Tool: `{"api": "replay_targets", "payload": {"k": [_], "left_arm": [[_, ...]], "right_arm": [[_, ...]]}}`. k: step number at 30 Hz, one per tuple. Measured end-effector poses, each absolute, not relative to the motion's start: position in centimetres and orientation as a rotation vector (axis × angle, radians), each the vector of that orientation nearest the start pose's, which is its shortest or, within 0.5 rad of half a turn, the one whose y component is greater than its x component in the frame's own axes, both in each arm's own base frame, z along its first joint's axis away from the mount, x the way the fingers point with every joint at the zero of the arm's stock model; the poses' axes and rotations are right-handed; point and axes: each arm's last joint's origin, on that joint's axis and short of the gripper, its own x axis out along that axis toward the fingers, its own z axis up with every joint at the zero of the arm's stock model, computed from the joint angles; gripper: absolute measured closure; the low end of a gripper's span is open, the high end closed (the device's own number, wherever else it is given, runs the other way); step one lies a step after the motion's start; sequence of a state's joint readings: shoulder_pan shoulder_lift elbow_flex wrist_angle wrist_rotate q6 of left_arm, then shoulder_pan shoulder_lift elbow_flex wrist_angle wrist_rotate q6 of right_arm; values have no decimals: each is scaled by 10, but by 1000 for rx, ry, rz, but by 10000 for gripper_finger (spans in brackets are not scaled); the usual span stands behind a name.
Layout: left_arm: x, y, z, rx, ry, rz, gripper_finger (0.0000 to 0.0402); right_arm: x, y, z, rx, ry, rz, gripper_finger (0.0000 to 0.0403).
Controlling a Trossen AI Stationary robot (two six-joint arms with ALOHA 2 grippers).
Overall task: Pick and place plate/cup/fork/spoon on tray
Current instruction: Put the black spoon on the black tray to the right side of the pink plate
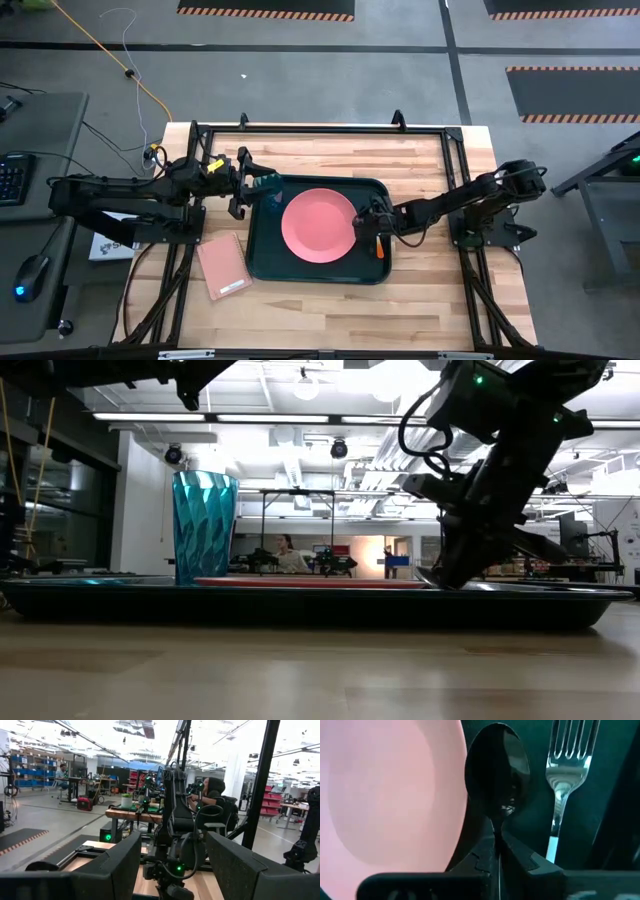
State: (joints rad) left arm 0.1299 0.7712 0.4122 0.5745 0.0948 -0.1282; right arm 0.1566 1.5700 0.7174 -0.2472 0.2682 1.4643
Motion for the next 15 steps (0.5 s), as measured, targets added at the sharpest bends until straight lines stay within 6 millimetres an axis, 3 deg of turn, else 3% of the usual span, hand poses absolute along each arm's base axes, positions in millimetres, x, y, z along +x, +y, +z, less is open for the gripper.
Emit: {"api": "replay_targets", "payload": {"k": [15], "left_arm": [[174,20,278,-103,-216,22,188]], "right_arm": [[269,34,138,1091,747,-844,377]]}}
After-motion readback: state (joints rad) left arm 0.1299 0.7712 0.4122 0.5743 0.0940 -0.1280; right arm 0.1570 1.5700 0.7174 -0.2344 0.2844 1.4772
